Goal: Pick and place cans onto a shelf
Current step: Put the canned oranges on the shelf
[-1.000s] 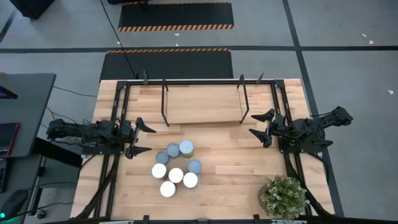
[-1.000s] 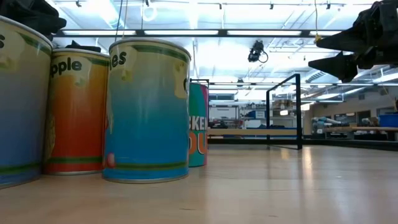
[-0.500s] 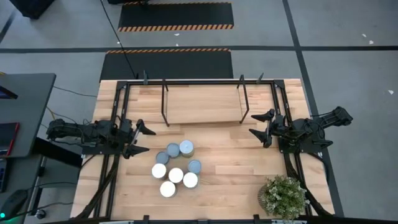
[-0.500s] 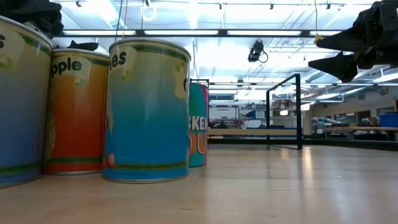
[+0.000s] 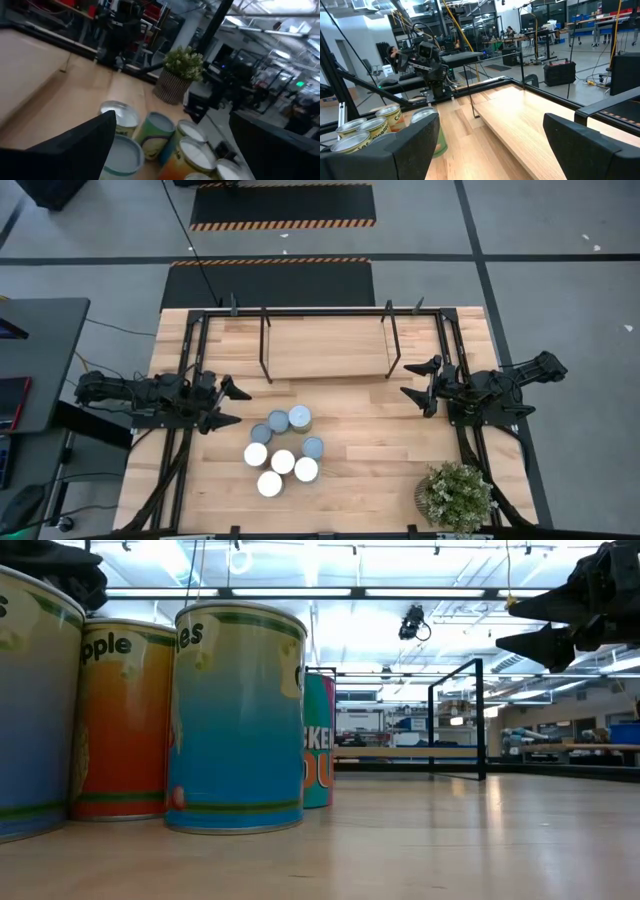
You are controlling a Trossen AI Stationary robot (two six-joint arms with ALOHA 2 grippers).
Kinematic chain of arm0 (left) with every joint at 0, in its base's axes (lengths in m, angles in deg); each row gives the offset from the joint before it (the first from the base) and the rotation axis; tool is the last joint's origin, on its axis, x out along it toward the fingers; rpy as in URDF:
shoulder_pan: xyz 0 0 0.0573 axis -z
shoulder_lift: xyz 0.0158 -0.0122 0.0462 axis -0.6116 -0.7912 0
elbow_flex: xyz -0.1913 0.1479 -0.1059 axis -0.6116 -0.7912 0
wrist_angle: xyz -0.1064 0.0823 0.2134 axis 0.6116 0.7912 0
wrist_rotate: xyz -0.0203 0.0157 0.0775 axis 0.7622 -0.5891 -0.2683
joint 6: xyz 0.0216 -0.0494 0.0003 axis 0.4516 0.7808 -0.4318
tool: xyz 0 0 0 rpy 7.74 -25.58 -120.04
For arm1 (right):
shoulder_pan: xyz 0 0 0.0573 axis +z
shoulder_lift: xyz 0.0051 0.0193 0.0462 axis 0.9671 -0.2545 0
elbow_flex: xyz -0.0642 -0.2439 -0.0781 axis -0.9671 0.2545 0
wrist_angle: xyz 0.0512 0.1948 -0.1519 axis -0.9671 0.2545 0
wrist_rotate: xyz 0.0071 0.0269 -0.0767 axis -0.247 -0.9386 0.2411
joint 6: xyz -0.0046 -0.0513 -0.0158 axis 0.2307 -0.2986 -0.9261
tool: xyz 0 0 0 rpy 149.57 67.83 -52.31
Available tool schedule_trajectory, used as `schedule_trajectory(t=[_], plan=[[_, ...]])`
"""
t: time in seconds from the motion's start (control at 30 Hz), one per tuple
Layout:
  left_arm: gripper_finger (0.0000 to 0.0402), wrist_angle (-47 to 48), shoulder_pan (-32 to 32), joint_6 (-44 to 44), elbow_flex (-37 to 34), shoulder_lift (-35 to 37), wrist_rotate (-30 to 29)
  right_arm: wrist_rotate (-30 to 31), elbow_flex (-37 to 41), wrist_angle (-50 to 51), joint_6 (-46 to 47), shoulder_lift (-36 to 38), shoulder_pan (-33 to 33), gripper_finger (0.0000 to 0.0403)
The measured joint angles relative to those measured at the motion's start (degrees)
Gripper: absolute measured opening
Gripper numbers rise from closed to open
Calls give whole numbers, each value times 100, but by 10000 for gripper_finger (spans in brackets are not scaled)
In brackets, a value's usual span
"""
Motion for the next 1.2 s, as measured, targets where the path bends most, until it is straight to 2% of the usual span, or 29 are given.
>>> schedule_trajectory(t=[0.23,0.43,0.67,0.83,0.93,1.03,1.2], plan=[[394,-102,-11,-24,1,-2,-1500,0,0,-5,0,0,0,364],[394,-149,-11,-474,-1,-71,-2123,0,0,-644,-281,0,0,364],[389,-123,-9,-427,69,-648,-1813,0,0,-1484,-243,0,-22,364],[388,-209,89,-316,407,-1593,-1619,-48,0,-1705,-289,0,-26,364],[388,-234,207,-376,654,-2250,-1573,-501,0,-1612,-397,-2,-26,364],[388,-273,345,-727,940,-2859,-1225,-728,0,-1573,-495,-5,-26,364],[388,-253,463,-894,1482,-3791,-1260,-793,0,-1469,-675,-40,-28,364]])
